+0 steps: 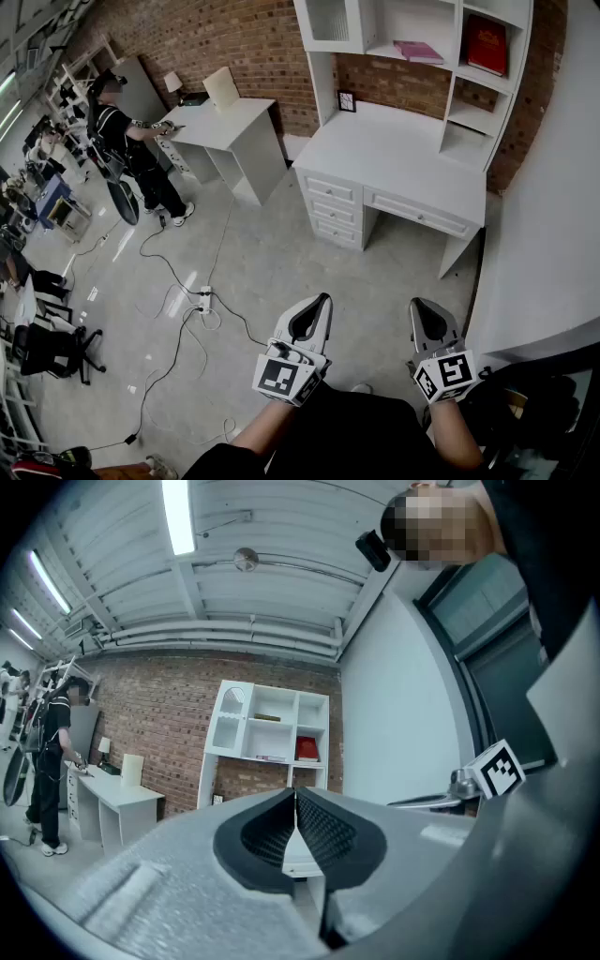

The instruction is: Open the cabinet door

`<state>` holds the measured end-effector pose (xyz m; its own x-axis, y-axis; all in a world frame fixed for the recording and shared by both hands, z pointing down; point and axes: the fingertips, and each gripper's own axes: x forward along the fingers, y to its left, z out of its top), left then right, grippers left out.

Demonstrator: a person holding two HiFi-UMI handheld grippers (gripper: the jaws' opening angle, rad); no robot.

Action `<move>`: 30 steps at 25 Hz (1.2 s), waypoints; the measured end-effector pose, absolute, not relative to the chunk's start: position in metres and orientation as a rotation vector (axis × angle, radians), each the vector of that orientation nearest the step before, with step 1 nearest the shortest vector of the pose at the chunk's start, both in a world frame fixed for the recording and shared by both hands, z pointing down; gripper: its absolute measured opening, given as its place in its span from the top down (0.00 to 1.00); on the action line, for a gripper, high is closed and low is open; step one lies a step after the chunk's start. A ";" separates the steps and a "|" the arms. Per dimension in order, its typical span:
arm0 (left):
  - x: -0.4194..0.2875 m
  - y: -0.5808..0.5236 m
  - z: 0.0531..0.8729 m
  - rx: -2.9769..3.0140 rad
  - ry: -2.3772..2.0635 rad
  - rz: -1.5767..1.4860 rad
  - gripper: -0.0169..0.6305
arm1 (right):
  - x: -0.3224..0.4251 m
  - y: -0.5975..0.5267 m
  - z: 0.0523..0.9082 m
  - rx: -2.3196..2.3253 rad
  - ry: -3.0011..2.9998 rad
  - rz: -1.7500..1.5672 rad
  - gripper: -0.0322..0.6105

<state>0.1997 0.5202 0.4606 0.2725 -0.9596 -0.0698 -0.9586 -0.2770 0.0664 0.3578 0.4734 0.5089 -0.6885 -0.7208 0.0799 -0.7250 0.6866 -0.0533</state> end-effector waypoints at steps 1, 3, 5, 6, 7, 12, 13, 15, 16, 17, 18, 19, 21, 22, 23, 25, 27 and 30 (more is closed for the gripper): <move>0.200 0.520 0.461 2.495 -1.888 -0.150 0.94 | 0.359 0.472 0.507 1.222 -2.841 0.118 0.95; 0.201 0.520 0.462 2.487 -1.898 -0.150 0.94 | 0.362 0.471 0.506 1.238 -2.842 0.110 0.95; 0.201 0.521 0.463 2.475 -1.909 -0.149 0.94 | 0.366 0.469 0.505 1.255 -2.834 0.112 0.95; 0.201 0.521 0.464 2.469 -1.917 -0.146 0.94 | 0.368 0.469 0.506 1.260 -2.831 0.115 0.95; 0.199 0.521 0.464 2.468 -1.925 -0.140 0.94 | 0.368 0.468 0.507 1.263 -2.830 0.119 0.95; 0.189 0.517 0.466 2.445 -1.943 -0.120 0.94 | 0.367 0.463 0.514 1.270 -2.821 0.157 0.95; 0.187 0.515 0.466 2.442 -1.944 -0.119 0.94 | 0.367 0.461 0.517 1.273 -2.817 0.166 0.95; 0.183 0.510 0.468 2.437 -1.947 -0.119 0.94 | 0.367 0.457 0.522 1.282 -2.806 0.184 0.95; 0.181 0.507 0.469 2.435 -1.947 -0.121 0.94 | 0.366 0.455 0.524 1.286 -2.800 0.191 0.95; 0.178 0.503 0.469 2.434 -1.948 -0.124 0.94 | 0.365 0.452 0.526 1.289 -2.794 0.197 0.95; 0.175 0.498 0.469 2.433 -1.947 -0.127 0.94 | 0.364 0.448 0.528 1.291 -2.789 0.202 0.95; 0.172 0.492 0.470 2.431 -1.946 -0.130 0.94 | 0.362 0.443 0.529 1.292 -2.783 0.204 0.95; 0.164 0.480 0.474 2.430 -1.942 -0.135 0.94 | 0.357 0.433 0.531 1.297 -2.771 0.204 0.95; 0.158 0.473 0.475 2.430 -1.942 -0.137 0.94 | 0.354 0.427 0.531 1.301 -2.763 0.204 0.95; 0.152 0.465 0.476 2.429 -1.942 -0.145 0.94 | 0.350 0.419 0.532 1.305 -2.755 0.205 0.95; 0.139 0.446 0.473 2.433 -1.940 -0.192 0.94 | 0.340 0.404 0.534 1.311 -2.739 0.209 0.95; 0.124 0.428 0.475 2.435 -1.931 -0.204 0.94 | 0.327 0.389 0.538 1.310 -2.721 0.211 0.95; 0.097 0.399 0.486 2.415 -1.917 -0.176 0.94 | 0.304 0.361 0.542 1.300 -2.693 0.202 0.95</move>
